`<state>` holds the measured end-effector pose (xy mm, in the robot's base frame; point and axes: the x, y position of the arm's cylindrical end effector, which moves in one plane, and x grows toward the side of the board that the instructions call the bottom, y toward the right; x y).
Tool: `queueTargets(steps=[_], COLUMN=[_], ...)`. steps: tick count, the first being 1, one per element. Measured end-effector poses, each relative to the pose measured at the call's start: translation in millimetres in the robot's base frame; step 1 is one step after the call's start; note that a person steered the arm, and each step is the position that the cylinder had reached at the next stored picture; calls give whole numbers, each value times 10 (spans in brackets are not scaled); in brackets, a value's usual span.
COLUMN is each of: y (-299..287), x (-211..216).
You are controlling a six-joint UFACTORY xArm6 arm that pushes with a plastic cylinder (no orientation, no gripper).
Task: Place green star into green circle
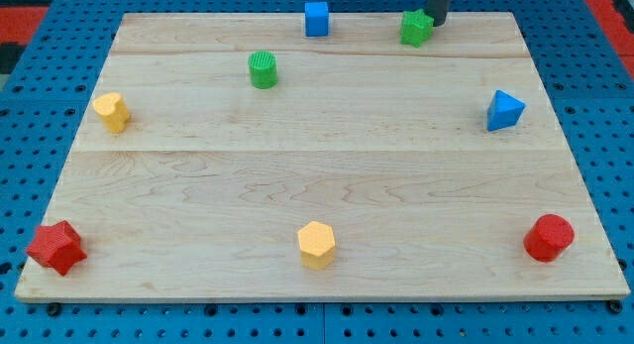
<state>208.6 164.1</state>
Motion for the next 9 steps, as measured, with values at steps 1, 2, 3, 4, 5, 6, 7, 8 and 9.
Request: queueTargets(steps=[1, 2, 3, 4, 5, 6, 7, 8, 9], y=[0, -28, -218, -466, -707, -1064, -1384, -1613, -1823], x=[26, 226, 269, 179, 179, 290, 457, 564, 642])
